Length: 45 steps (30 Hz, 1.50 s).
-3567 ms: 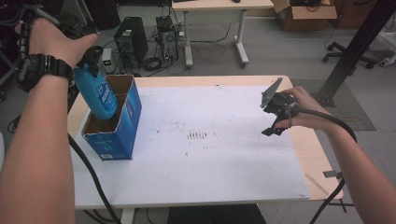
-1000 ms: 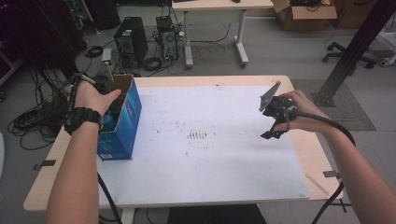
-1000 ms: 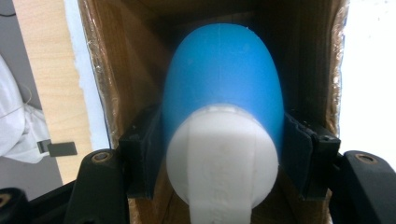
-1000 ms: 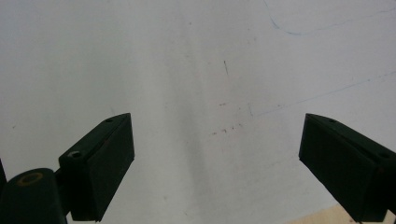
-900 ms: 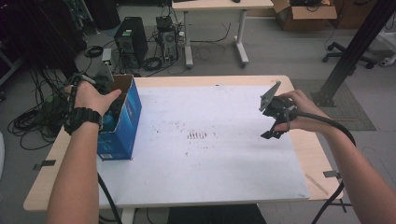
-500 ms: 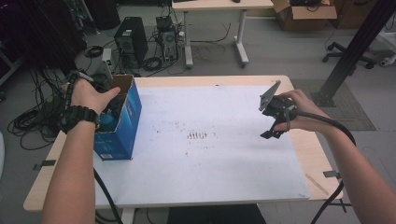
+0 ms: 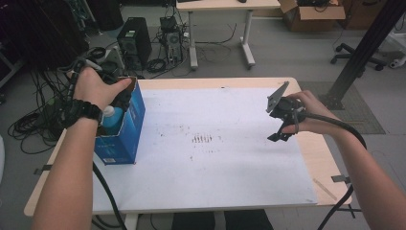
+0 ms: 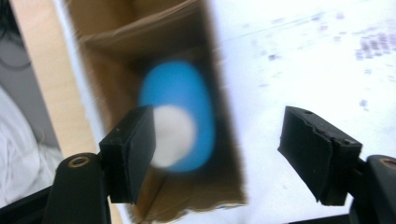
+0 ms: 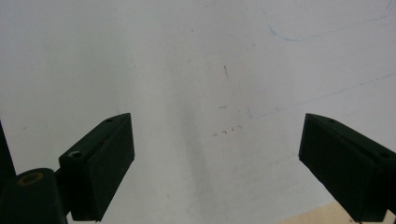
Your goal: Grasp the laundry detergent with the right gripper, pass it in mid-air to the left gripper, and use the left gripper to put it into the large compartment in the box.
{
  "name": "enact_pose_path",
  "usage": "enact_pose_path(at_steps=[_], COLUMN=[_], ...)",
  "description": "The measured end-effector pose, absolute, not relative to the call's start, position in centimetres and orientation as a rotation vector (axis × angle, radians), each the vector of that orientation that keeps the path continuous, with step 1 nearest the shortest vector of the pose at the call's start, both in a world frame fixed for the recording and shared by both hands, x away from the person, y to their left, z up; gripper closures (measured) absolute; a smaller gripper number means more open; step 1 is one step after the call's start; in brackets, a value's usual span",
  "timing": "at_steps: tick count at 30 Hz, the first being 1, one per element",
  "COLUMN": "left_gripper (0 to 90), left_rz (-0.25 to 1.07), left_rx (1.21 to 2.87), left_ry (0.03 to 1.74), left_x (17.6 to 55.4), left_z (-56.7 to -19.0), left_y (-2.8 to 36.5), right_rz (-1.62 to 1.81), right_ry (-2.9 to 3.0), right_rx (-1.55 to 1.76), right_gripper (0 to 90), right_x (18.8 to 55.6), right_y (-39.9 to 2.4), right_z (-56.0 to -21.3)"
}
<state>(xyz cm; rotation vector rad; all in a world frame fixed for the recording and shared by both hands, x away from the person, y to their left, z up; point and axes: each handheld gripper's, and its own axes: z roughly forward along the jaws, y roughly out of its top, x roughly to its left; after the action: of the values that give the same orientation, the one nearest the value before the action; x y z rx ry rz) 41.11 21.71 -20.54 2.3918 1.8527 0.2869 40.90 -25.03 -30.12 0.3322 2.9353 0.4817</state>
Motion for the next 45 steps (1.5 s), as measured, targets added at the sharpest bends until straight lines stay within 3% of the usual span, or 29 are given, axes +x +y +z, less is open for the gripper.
enact_pose_path(at_steps=[14,37,45], left_gripper=[20.6,7.0,6.2], left_rz=[0.220,0.110,0.113], left_rx=[2.572,2.683,2.704], left_ry=[1.468,1.262,1.227], left_x=[41.1,41.1,41.1], left_z=[-21.0,-24.5,-24.9], left_y=[13.9,9.3,8.6], right_rz=[0.472,0.465,0.451], right_ry=[2.933,2.951,2.955], right_rx=[0.323,0.324,0.321], right_gripper=[10.8,8.6,7.1], right_x=[40.5,40.1,40.1], right_y=[-25.2,-25.6,-25.7], right_z=[-29.6,-29.7,-29.8])
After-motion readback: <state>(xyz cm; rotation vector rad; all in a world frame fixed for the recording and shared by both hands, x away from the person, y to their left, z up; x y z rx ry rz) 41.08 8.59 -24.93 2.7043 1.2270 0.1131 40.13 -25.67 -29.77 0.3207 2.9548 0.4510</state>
